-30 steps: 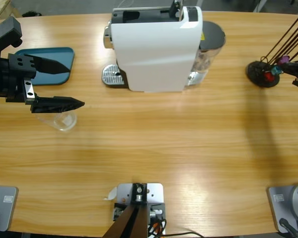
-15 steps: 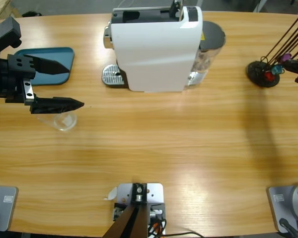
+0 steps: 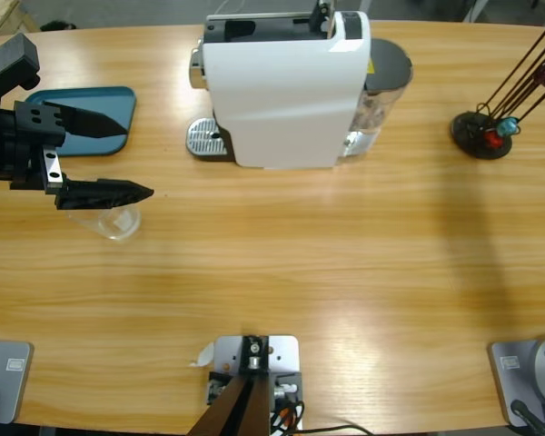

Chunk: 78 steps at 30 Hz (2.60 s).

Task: Pour coffee

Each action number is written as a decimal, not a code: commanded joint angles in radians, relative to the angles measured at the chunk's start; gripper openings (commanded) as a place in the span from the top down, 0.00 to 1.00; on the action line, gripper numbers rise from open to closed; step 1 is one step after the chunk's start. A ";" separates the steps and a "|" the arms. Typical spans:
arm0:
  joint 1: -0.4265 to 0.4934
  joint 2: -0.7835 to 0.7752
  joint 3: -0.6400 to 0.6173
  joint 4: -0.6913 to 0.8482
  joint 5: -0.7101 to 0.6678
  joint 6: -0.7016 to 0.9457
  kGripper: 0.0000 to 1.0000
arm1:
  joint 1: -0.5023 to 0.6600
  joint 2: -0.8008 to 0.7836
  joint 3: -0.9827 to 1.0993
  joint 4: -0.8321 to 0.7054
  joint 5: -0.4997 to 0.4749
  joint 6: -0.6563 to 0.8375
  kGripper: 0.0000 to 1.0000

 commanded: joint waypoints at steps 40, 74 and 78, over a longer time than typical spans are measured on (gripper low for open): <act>-0.054 0.018 0.056 -0.068 0.011 -0.017 0.01 | 0.177 -0.412 -0.338 1.101 0.049 0.094 0.34; -0.058 -0.061 0.154 -0.107 0.031 -0.018 0.00 | 0.652 -0.245 -0.262 1.305 0.356 0.975 0.07; -0.058 -0.110 0.170 -0.106 0.026 -0.017 0.01 | 0.687 -0.236 -0.263 1.299 0.388 1.024 0.02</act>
